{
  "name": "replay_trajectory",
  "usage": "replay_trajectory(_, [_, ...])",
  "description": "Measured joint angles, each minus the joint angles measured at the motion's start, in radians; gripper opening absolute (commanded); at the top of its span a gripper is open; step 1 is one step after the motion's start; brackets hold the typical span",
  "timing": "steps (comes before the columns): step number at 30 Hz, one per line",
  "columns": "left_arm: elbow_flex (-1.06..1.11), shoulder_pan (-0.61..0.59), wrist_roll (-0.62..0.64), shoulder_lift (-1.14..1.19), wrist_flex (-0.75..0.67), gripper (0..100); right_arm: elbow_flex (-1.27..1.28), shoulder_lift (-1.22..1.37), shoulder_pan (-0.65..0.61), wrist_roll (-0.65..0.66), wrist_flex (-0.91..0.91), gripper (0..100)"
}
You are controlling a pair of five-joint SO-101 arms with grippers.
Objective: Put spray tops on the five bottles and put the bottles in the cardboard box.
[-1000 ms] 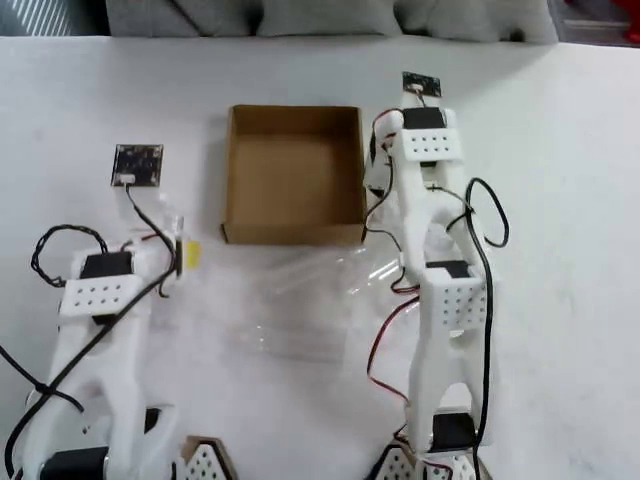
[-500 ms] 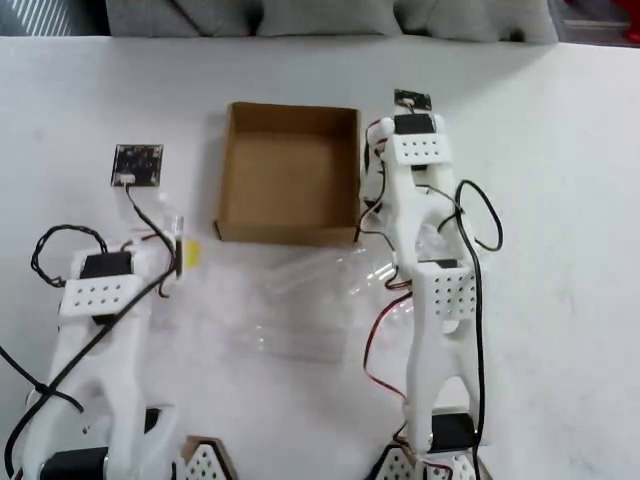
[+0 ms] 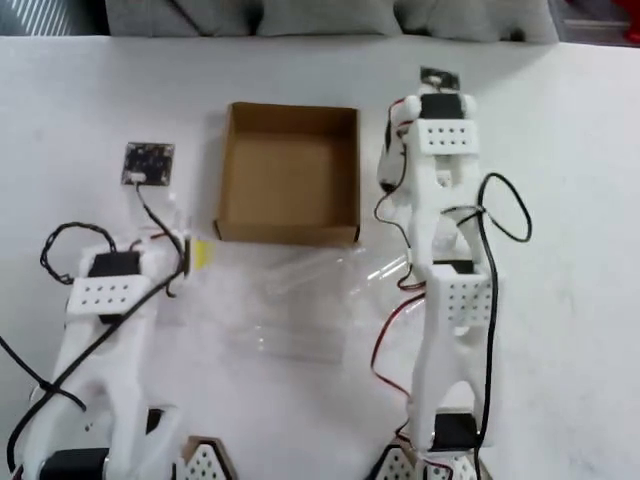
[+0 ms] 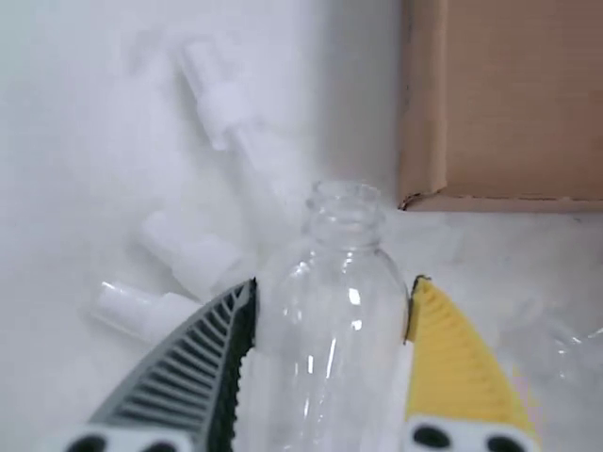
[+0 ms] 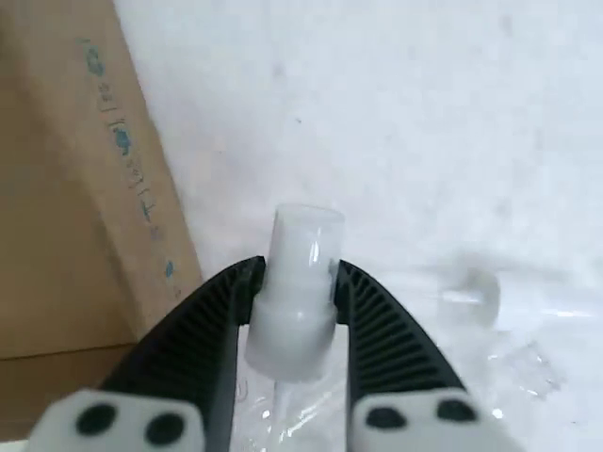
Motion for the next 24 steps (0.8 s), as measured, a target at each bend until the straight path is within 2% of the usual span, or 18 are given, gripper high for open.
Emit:
replay_trajectory(7, [0.0, 0.109, 0.0, -0.057, 0.005, 12, 0.184, -0.275, 0.023, 0.0, 0.006, 1.6])
replay_trajectory(11, [-0.002, 0.137, 0.0, -0.221, 0.048, 13, 0.302, -0.471, 0.02, 0.0, 0.006, 1.6])
replay_trajectory(15, [-0.002, 0.219, 0.0, -0.425, 0.051, 13, 0.348, -0.647, 0.023, 0.0, 0.006, 1.6])
replay_trajectory(20, [0.126, 0.354, 0.0, -0.664, -0.057, 12, 0.353, -0.836, 0.008, 0.0, 0.006, 1.7])
replay_trajectory(24, [0.318, 0.405, 0.0, -0.841, -0.236, 12, 0.353, -0.964, -0.008, 0.002, -0.025, 1.7])
